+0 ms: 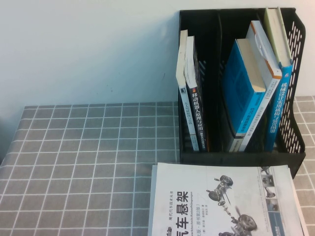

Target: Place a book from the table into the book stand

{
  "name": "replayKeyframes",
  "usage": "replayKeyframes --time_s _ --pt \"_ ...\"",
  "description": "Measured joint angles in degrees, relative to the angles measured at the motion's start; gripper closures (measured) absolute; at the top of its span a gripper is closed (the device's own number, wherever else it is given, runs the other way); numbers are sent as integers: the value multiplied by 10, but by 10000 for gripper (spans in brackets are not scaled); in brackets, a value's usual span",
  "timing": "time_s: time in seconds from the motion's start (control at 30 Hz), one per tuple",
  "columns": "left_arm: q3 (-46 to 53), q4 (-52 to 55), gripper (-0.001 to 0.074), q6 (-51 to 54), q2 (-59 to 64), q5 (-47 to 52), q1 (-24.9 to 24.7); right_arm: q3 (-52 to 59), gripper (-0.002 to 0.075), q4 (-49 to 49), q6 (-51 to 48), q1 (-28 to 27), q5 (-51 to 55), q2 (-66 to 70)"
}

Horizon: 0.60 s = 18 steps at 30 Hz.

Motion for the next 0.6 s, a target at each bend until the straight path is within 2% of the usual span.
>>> replayKeyframes --time_s 0.13,0.33,0.47,0.6 --pt "0 0 738 0 0 -137 0 0 729 -1 -5 0 -142 0" --pt "0 0 738 0 0 -278 0 0 729 -1 -26 0 -271 0" --pt "0 -42 738 -32 0 -290 0 0 729 1 -27 0 -310 0" --pt "-24 -170 738 1 0 -199 0 0 729 2 -42 0 -311 0"
